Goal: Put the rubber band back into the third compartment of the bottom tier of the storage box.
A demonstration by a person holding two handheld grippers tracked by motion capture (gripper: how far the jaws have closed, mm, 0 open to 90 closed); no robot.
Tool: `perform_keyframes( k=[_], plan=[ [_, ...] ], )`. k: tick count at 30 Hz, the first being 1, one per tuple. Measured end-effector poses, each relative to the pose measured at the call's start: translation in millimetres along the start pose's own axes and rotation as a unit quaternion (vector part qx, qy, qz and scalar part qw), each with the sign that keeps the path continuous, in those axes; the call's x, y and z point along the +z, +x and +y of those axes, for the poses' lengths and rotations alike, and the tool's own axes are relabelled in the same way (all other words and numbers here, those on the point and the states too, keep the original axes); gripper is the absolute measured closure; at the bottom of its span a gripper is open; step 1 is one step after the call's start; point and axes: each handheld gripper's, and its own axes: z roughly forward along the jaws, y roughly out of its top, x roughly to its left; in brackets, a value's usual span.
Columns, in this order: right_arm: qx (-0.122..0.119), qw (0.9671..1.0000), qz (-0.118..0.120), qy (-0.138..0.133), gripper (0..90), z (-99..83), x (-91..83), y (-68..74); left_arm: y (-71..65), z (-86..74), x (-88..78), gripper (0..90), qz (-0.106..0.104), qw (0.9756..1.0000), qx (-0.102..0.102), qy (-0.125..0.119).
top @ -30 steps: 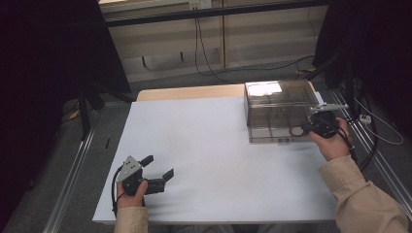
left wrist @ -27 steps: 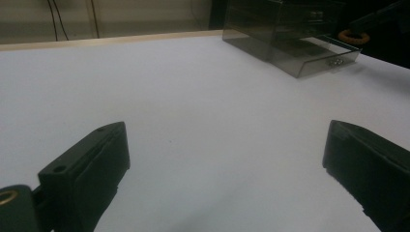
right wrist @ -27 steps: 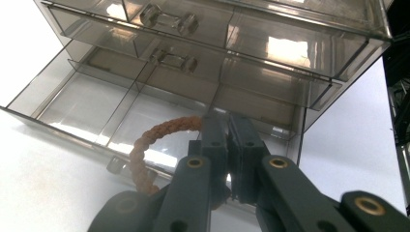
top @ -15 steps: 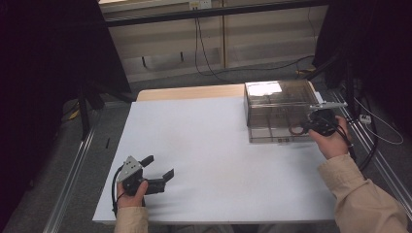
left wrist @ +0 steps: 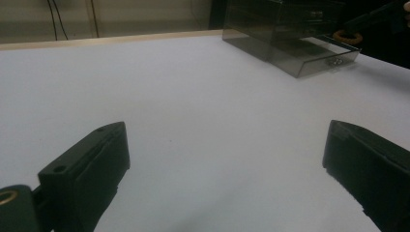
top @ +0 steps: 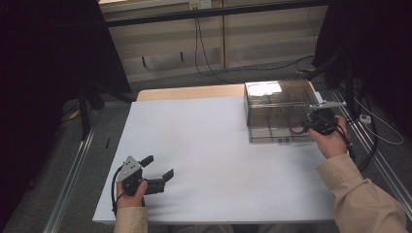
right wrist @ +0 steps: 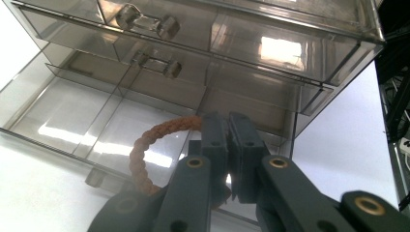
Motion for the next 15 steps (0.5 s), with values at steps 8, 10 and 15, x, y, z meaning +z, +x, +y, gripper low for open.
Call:
perform_keyframes(
  k=[8,10,15],
  plan=[
    [-0.007,0.9999,-0.009,0.003,86.3,-0.6,5.0,-2.7,0.4,-0.4,-0.6,2.8,0.001,1.0,-0.002,-0.001],
    [-0.009,0.9999,-0.011,0.005,86.3,-0.7,6.8,-3.7,0.2,-0.4,-0.3,2.8,0.001,1.0,-0.002,-0.001],
    [-0.009,0.9998,-0.019,0.006,86.3,-1.5,12.6,-6.3,0.1,-0.6,-0.4,2.8,0.0,1.0,-0.003,0.0]
  ],
)
